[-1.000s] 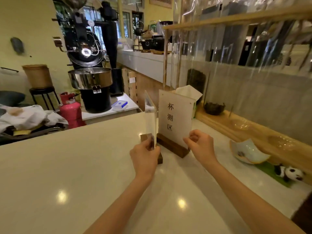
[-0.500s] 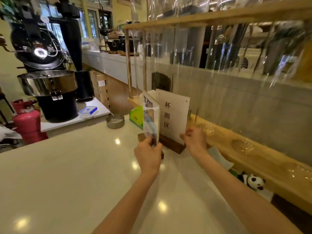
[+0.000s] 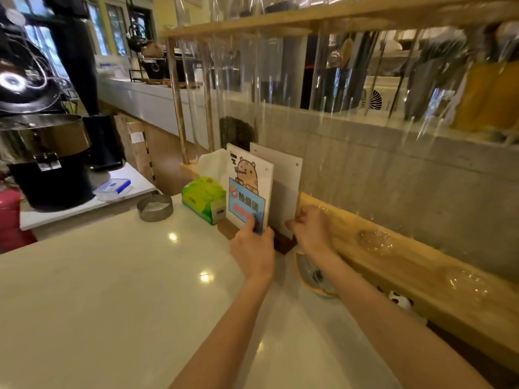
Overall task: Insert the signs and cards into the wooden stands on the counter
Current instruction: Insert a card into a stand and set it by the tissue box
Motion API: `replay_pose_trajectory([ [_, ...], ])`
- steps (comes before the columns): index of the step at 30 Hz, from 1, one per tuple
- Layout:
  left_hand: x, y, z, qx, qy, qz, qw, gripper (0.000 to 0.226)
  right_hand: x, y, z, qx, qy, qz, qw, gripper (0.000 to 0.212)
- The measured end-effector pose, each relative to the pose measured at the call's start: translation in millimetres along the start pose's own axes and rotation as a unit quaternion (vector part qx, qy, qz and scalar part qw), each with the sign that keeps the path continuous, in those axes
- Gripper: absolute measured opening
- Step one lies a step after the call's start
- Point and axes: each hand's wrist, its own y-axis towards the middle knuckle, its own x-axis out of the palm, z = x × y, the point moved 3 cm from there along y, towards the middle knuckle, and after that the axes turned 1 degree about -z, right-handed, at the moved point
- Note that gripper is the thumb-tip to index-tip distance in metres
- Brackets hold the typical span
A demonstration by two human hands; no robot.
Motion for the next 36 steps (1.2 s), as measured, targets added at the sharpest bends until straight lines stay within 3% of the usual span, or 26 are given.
replay_pose_trajectory([
  [7,6.3,-6.8,-0.5,-0.017,-0.022,0.019,0.999,0.036,-2.1,-3.5,-2.2,-0.039,-0.025,-0.016,0.999,0.003],
  [11,5.1,-12.9,1.0,0.005,-0.041,0.015,0.999,0.045,-7.5,-8.1,-8.6,-0.042,-0.015,-0.025,0.999,0.025],
  [13,4.0,-13.1,-0.7,0.017,-0.036,0.0,0.999,0.047,-17.4,-13.2,-19.1,-0.046,0.007,0.018,0.999,0.028],
  [17,-3.5,-6.8,-17.6,0.063,-0.036,-0.061,0.995,0.051,-36.8,-21.8,-48.4,-0.157,0.009,0.111,0.981,0.016],
  [19,-10.2,-0.6,-26.3,0.09,-0.004,-0.096,0.991,0.056,-35.1,-19.5,-56.4,-0.17,0.033,0.066,0.983,0.015],
  [23,-16.3,12.2,-39.5,0.103,0.115,-0.176,0.972,0.062,-10.9,-17.0,-52.2,-0.065,0.034,-0.113,0.991,0.03],
  [25,-15.2,15.4,-44.8,0.121,0.177,-0.211,0.954,0.063,3.9,-18.7,-45.2,-0.053,0.028,-0.157,0.986,0.033],
  [28,-11.5,14.3,-49.6,0.136,0.224,-0.265,0.928,0.066,11.4,-19.9,-39.0,-0.059,0.032,-0.132,0.989,0.022],
  [31,-10.7,12.3,-49.3,0.137,0.221,-0.278,0.925,0.065,8.9,-19.5,-39.0,-0.072,0.029,-0.115,0.99,0.005],
  [36,-8.9,6.5,-46.8,0.144,0.238,-0.271,0.922,0.064,1.5,-22.7,-38.1,-0.062,0.03,-0.114,0.991,0.007],
])
